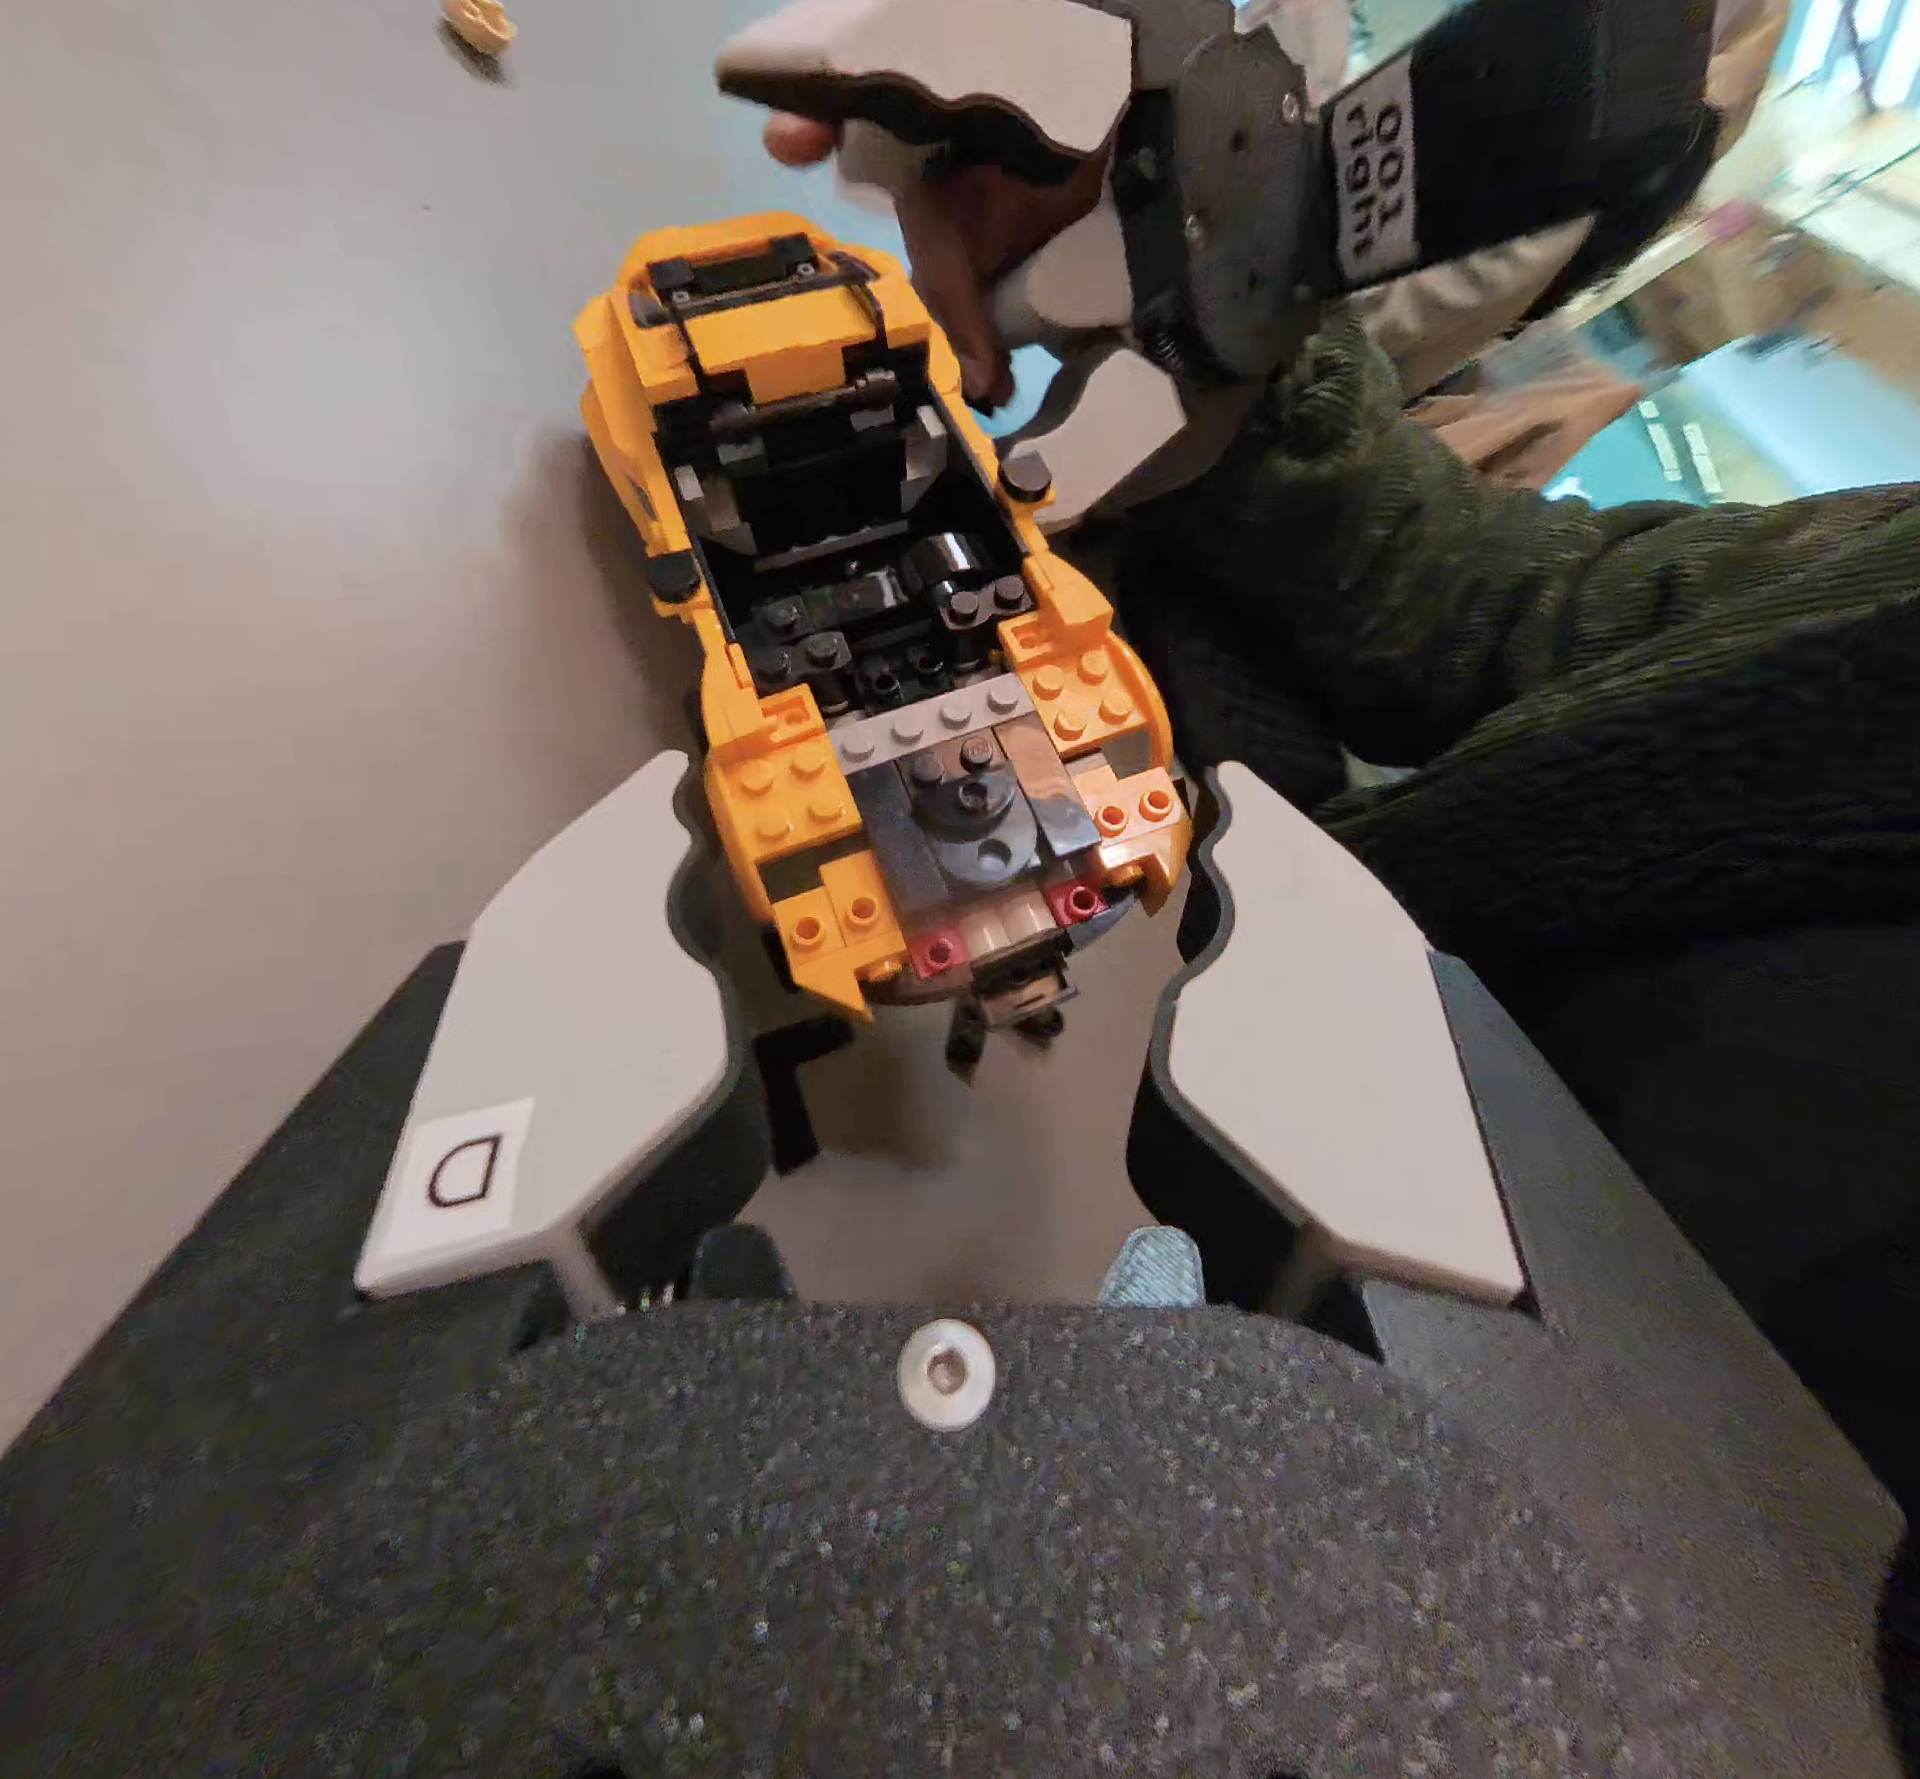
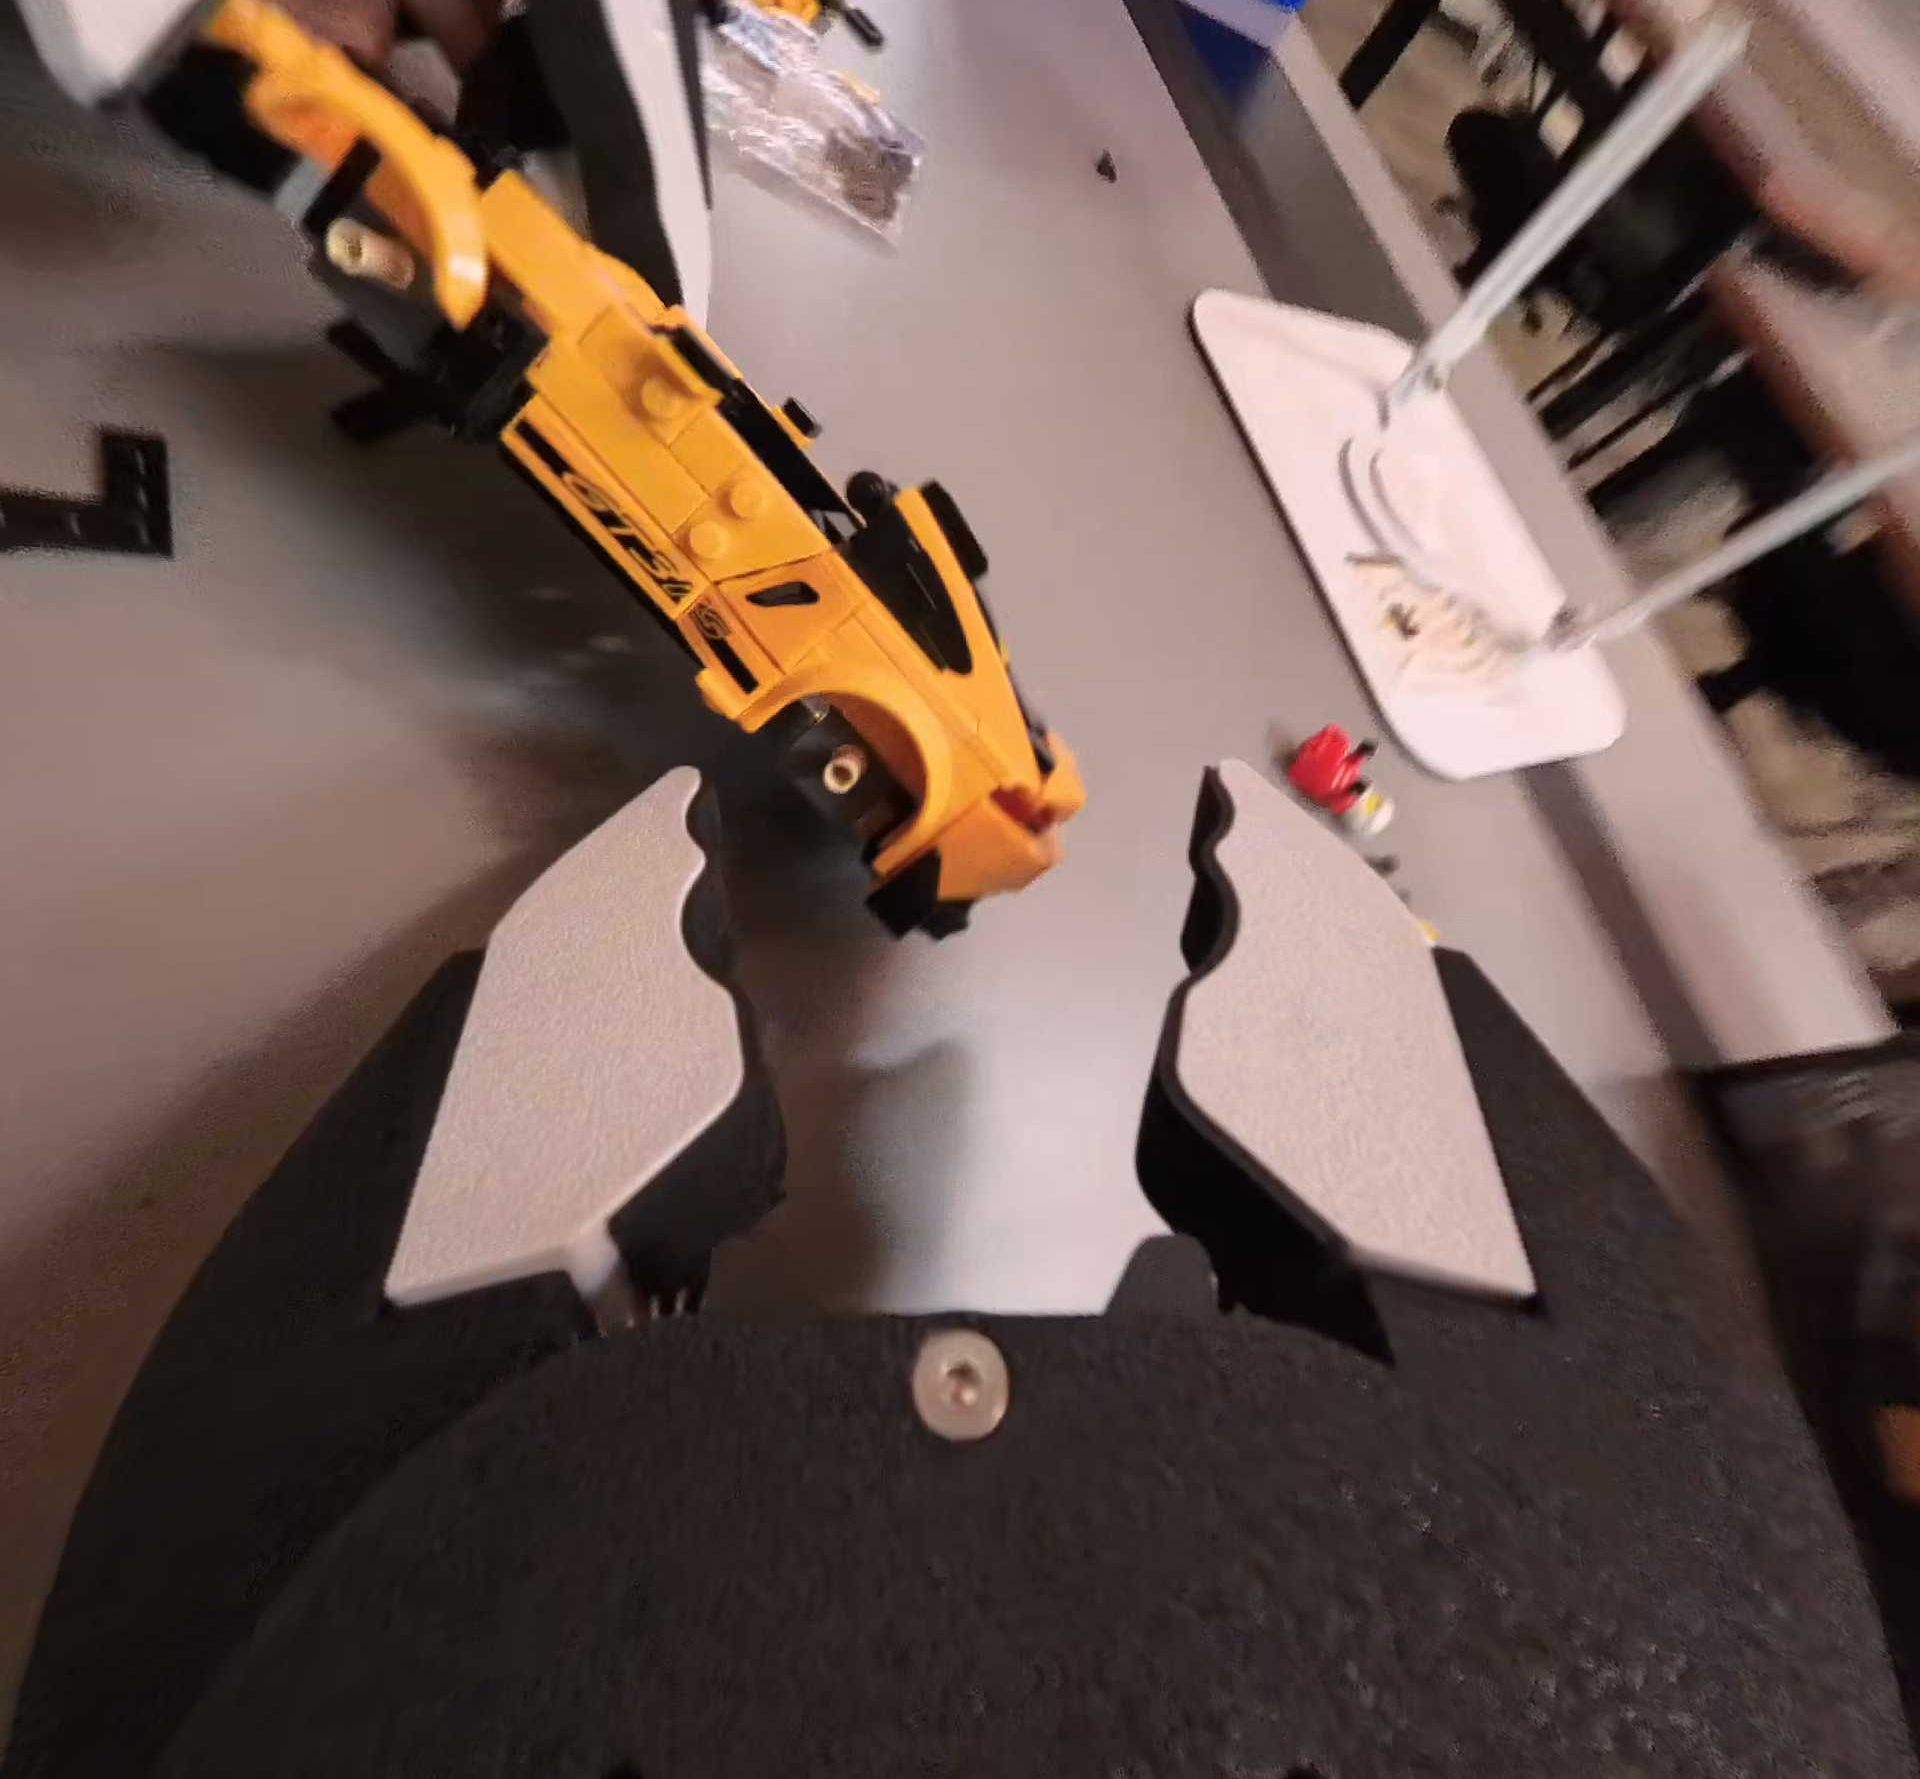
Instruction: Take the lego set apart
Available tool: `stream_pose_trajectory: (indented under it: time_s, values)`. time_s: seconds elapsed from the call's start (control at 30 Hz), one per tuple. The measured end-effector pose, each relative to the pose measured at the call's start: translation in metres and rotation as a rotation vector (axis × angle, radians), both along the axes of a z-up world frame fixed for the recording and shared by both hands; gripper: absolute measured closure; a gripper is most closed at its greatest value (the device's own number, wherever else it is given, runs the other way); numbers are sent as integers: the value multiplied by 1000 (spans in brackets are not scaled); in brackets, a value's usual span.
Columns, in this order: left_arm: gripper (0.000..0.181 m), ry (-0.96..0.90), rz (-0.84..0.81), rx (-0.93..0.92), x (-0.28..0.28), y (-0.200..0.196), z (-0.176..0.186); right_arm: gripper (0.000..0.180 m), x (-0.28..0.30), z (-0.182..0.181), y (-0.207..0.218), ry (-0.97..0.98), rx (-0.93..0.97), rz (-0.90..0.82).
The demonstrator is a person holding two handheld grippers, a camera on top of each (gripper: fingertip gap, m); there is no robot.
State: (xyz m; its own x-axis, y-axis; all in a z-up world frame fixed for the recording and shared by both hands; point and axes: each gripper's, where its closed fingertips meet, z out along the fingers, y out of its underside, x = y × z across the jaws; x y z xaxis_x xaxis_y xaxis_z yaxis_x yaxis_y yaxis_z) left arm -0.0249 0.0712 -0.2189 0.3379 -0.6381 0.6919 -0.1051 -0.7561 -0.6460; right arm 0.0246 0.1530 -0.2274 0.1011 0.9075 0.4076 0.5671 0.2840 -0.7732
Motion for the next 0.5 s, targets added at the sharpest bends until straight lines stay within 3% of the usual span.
stream_pose_trajectory:
  time_s: [0.1,0.2,0.27,0.37,0.5]
  values:
    - [95,-86,-79,-79,3,-11,7,96,-7,0,-15,-67,121,115]
    - [94,-157,-130,-157,5,-20,11,134,-9,-1,-31,-148,210,226]
    - [94,-199,-148,-184,5,-22,16,134,-8,2,-38,-178,182,243]
    - [94,-310,-150,-226,6,-23,33,134,-3,15,-45,-189,6,248]
    - [97,-325,-108,-166,-4,-14,44,135,12,21,-55,-268,-454,210]
